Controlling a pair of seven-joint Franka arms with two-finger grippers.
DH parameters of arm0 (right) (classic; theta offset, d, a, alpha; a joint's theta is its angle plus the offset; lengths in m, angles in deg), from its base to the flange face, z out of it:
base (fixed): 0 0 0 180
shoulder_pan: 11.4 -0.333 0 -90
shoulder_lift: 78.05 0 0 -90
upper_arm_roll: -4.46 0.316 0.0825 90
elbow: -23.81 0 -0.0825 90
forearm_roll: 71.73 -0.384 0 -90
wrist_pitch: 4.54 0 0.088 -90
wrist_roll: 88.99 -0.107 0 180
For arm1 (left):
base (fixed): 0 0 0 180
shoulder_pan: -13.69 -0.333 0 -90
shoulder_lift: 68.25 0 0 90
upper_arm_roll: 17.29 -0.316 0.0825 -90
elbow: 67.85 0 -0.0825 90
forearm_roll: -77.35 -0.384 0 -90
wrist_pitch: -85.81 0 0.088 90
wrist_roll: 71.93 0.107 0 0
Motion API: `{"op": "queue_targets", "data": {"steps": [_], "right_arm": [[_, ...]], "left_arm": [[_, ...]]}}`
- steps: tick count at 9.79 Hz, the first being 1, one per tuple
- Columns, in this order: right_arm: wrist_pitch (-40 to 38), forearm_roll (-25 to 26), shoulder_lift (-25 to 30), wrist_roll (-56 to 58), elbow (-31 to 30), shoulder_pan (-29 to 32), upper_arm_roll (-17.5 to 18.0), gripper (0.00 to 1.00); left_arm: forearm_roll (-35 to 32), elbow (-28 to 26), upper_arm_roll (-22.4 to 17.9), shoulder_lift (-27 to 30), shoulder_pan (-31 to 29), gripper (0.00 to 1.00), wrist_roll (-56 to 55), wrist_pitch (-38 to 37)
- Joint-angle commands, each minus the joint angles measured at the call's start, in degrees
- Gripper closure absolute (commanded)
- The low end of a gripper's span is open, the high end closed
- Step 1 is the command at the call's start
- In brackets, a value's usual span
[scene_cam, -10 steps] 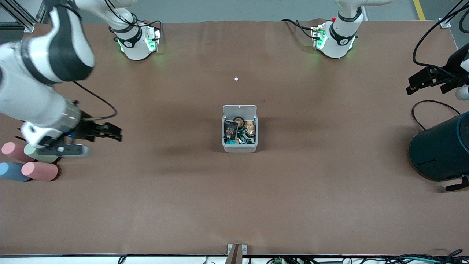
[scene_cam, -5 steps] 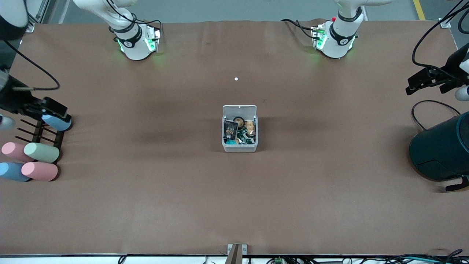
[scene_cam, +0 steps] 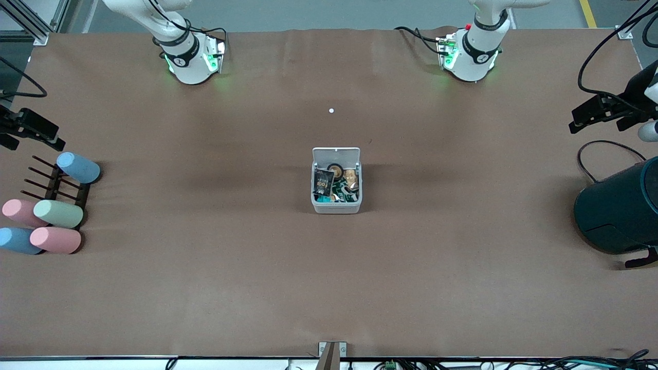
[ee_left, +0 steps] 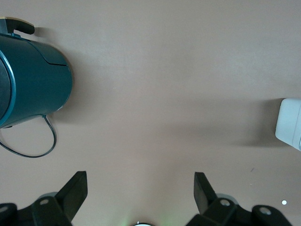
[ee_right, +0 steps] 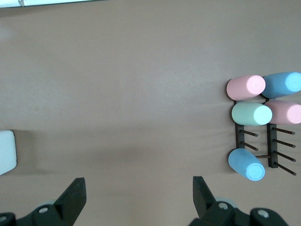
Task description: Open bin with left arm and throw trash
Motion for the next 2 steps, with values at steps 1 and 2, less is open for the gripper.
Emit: {"op": "queue_targets", "data": {"steps": [1, 2], "right_arm": [[-0.6, 0.9, 0.1, 0.4, 0.3, 0.6, 0.8, 0.0], [-0.7, 0.9, 0.1, 0.4, 0.3, 0.7, 0.8, 0.0]], "left_arm": [[-0.5, 0.1, 0.1, 0.1, 0.1, 0.0, -0.5, 0.3], [-0.8, 0.1, 0.0, 0.1, 0.1, 0.0, -0.5, 0.3]]}}
